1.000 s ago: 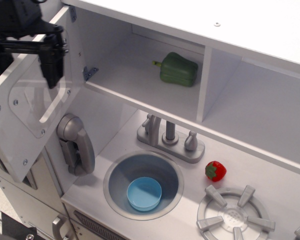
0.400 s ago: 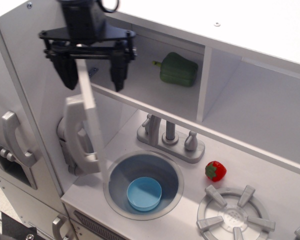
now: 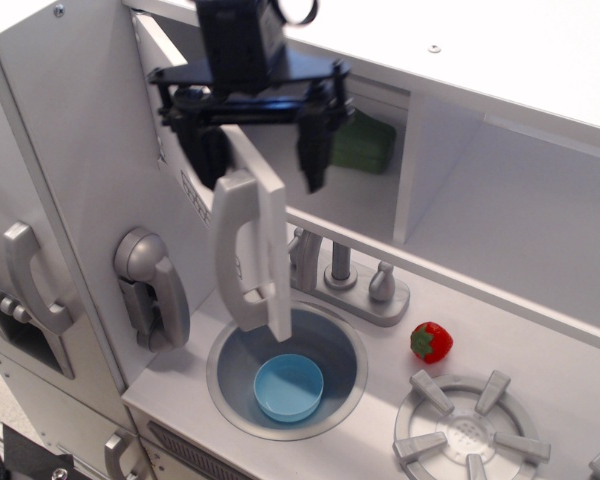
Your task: Close microwave
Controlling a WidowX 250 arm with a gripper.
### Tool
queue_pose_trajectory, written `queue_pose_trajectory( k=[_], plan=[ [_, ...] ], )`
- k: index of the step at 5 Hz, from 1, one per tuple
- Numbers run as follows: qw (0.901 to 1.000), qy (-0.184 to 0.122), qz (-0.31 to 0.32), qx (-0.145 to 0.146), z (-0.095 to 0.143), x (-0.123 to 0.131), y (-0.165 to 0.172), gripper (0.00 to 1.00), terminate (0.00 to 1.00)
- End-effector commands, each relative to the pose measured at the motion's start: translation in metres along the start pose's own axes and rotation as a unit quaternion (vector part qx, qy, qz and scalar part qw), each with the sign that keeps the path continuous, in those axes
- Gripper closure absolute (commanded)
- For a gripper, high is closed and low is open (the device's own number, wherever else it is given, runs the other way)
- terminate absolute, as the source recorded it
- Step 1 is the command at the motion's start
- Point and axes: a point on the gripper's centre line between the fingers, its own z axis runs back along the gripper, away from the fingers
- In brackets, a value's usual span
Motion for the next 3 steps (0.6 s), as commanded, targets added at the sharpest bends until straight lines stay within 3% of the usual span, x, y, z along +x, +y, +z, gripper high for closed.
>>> queue_pose_trajectory(
  k=[1,2,3],
  plan=[
    [0.9969,-0.016,-0.050,-0.058,0.049,-0.047,-0.004,0.00,0.00],
    [0.9988,-0.026,-0.042,0.009,0.024,-0.044,0.028,0.00,0.00],
    [0.9968,-0.043,-0.010,0.067,-0.017,-0.018,0.064,0.00,0.00]
  ],
)
